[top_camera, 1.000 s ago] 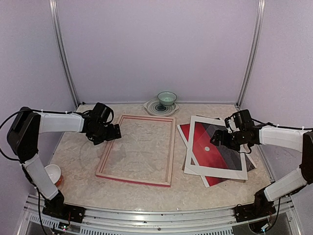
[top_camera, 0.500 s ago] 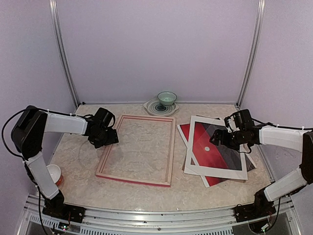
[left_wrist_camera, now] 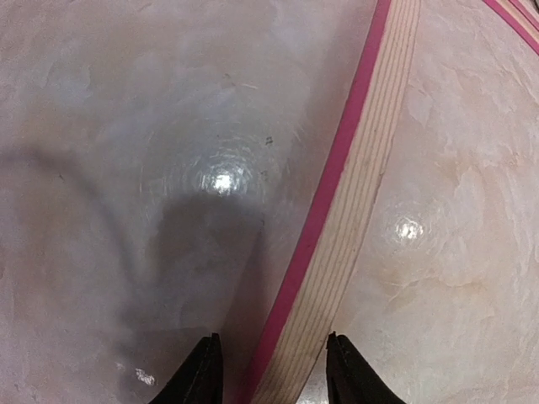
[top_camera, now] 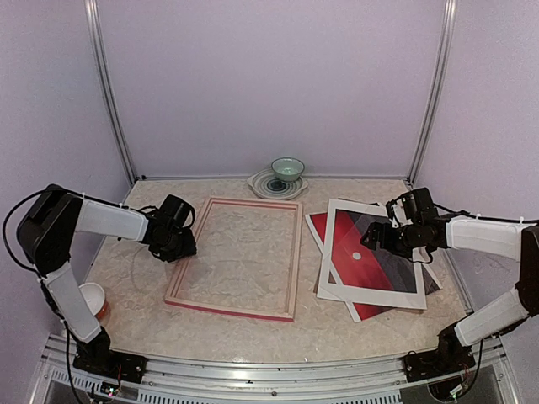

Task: Put the photo into the frame
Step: Move the frame body to the center of the board.

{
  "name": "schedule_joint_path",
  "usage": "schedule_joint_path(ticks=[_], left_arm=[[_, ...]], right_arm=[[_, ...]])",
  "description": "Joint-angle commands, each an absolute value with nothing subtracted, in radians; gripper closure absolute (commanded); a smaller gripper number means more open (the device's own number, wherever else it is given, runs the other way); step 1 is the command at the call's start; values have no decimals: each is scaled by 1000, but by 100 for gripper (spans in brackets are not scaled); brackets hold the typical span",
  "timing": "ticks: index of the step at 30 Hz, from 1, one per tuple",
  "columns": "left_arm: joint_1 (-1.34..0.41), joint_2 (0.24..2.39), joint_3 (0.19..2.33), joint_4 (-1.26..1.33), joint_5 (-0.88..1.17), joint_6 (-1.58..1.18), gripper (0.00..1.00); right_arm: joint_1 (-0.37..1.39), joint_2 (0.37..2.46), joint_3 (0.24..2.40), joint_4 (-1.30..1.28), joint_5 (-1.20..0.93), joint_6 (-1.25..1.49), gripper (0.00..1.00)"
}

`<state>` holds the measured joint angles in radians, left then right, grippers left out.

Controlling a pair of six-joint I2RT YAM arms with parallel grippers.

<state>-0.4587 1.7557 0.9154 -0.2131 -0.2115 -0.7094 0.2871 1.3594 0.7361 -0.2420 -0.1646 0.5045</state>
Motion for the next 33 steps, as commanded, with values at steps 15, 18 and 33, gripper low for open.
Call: schedule_joint_path(ticks=[15,18,33], left_arm=[[-567,1654,772,-273,-228,-827,73],[-568,1626,756,-285,-247,-837,73],[-558,1555,909,-397,-380,-740,27]], right_arm=[[300,1381,775,-240,-178,494,1],[299,1379,772,-241,-177,492,1],[299,1364,756,-245,-175,495,1]])
